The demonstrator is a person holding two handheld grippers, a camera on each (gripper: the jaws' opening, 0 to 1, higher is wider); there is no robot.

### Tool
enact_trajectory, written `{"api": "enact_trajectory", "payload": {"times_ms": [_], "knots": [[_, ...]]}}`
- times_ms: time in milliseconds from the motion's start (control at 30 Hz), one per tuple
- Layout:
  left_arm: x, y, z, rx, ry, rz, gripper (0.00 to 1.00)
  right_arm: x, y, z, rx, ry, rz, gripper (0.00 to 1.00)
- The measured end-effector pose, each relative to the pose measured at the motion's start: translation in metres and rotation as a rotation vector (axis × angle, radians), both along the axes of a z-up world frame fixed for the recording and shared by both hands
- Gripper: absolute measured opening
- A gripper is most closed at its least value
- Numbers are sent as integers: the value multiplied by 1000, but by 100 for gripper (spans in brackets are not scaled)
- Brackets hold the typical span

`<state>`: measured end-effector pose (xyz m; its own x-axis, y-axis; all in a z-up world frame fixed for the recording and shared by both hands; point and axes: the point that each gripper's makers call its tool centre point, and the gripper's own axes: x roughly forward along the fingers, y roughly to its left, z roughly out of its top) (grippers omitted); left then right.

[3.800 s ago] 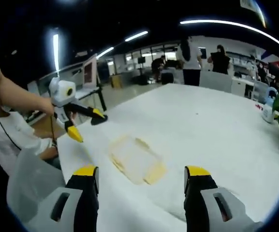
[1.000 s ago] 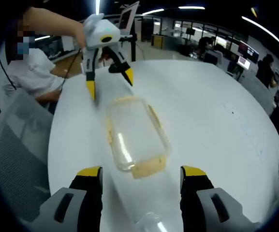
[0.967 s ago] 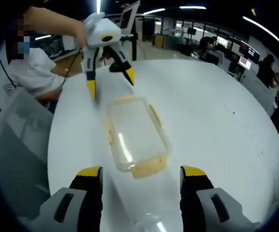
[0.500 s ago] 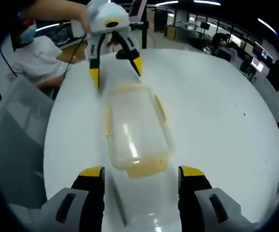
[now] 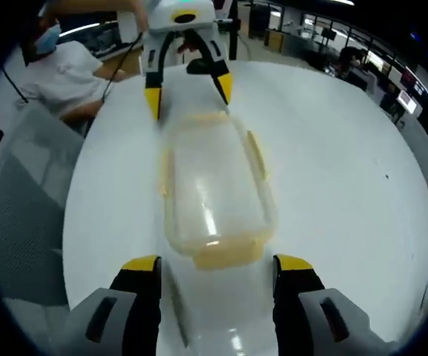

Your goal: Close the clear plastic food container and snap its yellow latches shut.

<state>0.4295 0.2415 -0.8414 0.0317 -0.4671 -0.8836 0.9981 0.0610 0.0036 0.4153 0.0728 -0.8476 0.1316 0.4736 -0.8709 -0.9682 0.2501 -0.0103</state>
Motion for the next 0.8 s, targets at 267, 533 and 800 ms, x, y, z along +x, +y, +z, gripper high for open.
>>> {"api": "enact_trajectory", "payload": {"times_ms": [267,533,800], "knots": [[-1,3,-4,26,5,-25,61,2,0,0,-10,7,11,58],[1,2,-8,42,-1,-50,61,2,1,-6,-28,12,29,59],[7,0,-13,54,-3,-71,59,3,1,-10,-39,24,35,58]]}}
